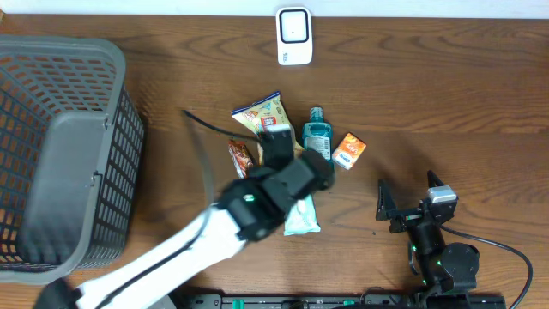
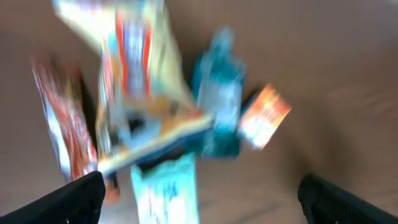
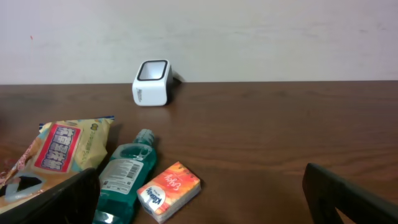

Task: Scan the item barcode

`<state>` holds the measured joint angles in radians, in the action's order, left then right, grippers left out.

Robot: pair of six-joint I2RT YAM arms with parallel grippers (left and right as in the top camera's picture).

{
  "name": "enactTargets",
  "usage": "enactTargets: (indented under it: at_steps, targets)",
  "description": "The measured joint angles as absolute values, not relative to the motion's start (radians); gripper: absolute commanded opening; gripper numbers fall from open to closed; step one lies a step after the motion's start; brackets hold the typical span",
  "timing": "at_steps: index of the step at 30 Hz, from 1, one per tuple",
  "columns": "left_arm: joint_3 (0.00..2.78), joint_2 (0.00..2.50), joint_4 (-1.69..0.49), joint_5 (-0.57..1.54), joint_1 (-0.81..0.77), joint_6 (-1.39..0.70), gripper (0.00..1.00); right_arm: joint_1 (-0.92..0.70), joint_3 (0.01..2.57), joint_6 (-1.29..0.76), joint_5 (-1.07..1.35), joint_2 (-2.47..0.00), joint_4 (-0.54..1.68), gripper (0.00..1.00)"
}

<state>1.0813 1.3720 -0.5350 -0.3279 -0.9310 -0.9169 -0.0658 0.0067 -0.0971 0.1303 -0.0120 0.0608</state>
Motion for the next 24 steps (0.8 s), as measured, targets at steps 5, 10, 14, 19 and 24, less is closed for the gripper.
enactTargets:
  at_steps: [5,10,14,19,24]
  targets:
    - [1.187,1.262,-0.429,-0.419,-0.853,-0.679,1.0,-0.066,0.007,-0.097,0.131,-0.012,0.061,0.99]
    - [1.346,1.249,-0.284,-0.452,-0.765,-0.427,1.0,-0.066,0.007,-0.097,0.13,-0.012,0.061,0.99]
    - [1.471,1.251,-0.17,-0.483,-0.685,-0.239,1.0,-0.066,0.007,-0.097,0.131,-0.012,0.06,0.99]
    - [1.614,1.266,-0.115,-0.603,-0.606,0.03,1.0,-0.066,0.007,-0.097,0.131,-0.012,0.06,0.99]
    - [1.635,1.268,-0.153,-0.755,-0.577,0.249,0.99,-0.066,0.007,-0.097,0.131,-0.012,0.061,0.99]
